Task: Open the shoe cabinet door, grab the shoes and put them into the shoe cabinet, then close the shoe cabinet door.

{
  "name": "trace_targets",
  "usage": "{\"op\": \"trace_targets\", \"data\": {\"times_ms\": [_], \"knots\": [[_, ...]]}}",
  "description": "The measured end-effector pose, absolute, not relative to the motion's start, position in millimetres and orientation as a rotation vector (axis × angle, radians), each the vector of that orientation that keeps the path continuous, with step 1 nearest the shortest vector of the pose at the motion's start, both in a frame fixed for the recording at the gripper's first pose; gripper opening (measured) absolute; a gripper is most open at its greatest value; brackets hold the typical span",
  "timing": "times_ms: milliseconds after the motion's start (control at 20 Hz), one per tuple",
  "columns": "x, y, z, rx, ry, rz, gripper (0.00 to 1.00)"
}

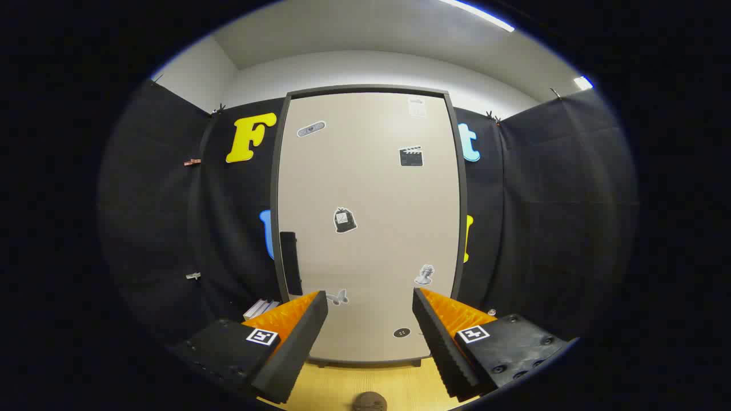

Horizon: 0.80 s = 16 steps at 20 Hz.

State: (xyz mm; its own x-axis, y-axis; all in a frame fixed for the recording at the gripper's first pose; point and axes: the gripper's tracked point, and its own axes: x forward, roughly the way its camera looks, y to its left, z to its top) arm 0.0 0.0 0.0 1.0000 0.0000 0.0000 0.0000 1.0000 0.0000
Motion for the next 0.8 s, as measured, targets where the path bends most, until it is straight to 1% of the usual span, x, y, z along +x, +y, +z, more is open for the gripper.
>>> {"op": "trace_targets", "data": {"times_ms": [800], "knots": [[3, 24, -2, 0.002, 0.007, 0.01, 0.98]]}}
